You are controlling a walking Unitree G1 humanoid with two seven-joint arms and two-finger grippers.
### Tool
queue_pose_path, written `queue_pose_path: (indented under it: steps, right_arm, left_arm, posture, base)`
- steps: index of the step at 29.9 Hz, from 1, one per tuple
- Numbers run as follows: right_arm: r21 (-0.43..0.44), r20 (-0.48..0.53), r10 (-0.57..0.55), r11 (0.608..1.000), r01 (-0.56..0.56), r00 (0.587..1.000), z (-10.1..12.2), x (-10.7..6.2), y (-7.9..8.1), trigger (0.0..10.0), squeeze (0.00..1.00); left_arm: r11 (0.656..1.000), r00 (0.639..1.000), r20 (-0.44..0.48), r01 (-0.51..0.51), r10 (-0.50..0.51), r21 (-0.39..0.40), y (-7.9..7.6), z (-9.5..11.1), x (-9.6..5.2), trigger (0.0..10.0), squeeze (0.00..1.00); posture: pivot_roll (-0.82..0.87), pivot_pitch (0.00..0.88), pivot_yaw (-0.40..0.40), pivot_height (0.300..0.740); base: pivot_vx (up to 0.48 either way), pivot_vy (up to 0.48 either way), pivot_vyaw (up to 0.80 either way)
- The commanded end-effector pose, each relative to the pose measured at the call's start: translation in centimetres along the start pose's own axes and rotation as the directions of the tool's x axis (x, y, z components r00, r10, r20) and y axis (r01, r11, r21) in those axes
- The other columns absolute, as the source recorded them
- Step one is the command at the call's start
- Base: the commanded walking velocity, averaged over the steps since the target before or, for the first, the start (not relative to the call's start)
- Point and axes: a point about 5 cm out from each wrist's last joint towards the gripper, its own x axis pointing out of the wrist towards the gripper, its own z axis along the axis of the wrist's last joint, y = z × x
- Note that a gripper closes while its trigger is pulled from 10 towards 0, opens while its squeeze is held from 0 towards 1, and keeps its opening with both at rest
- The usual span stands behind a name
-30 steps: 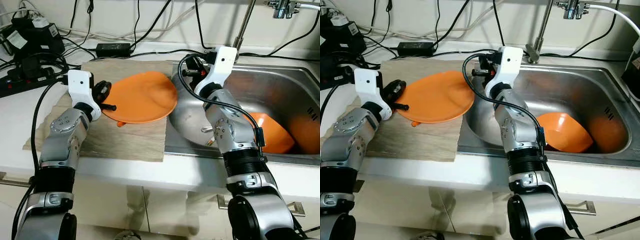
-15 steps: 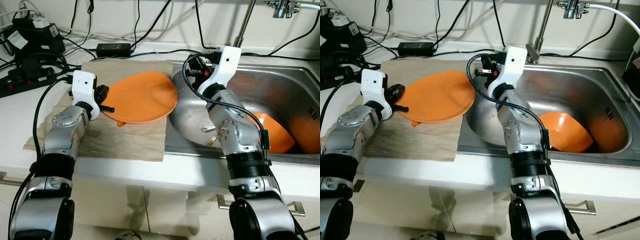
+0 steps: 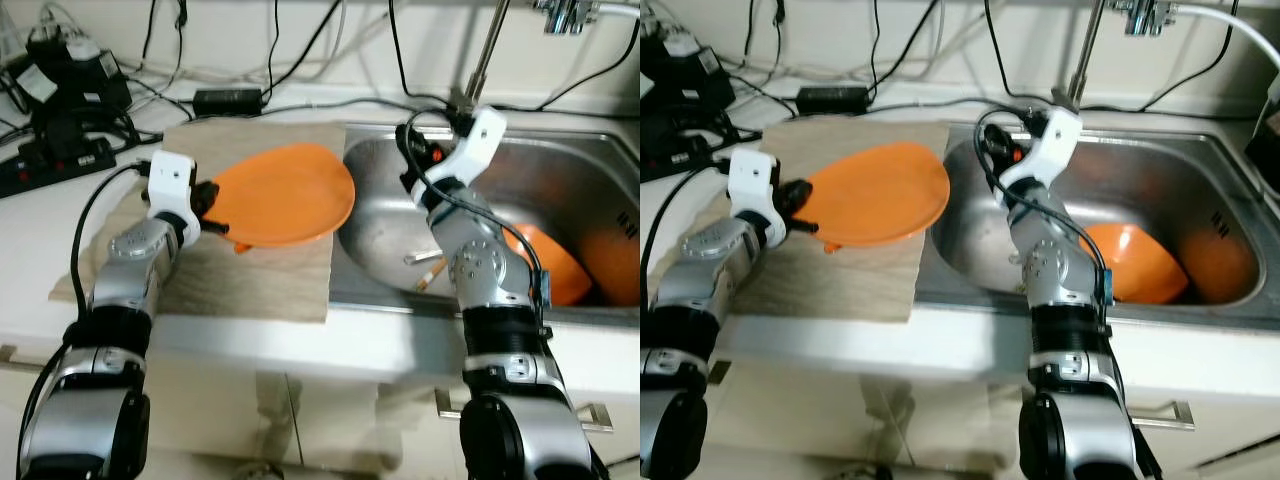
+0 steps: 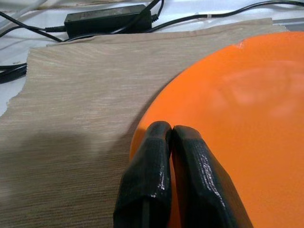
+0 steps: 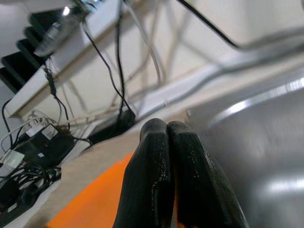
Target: Kitchen organization
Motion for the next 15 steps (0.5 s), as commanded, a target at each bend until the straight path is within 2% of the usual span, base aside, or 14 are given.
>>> queue_pose_path:
  steps: [1,9,15]
  right_arm:
    - [0.053,-0.021,-0.009,0.999,0.010,1.000,-0.4,0.1,-0.1,10.0,0.00]
    - [0.226,-0.040,-0.006,0.974,0.015,0.999,-0.8,0.3,-0.5,10.0,0.00]
    - [0.288,-0.033,0.034,0.957,-0.023,0.999,-0.4,0.4,0.0,10.0,0.00]
  left_arm:
    - [1.000,1.000,0.006,-0.003,0.003,0.012,0.3,0.3,0.0,10.0,0.00]
    - [0.999,0.999,-0.013,-0.032,0.032,-0.011,0.8,-1.0,-0.7,10.0,0.00]
    - [0.999,0.999,-0.026,-0.038,0.037,-0.022,0.7,-1.7,-1.0,10.0,0.00]
  posture:
    - [-0.06,0.000,0.081,0.740]
    - [-0.05,0.000,0.075,0.740]
    - [-0.05,0.000,0.070,0.740]
  base:
    - [0.000,0.000,0.00]
    - [0.000,0.000,0.00]
    - [0.000,0.000,0.00]
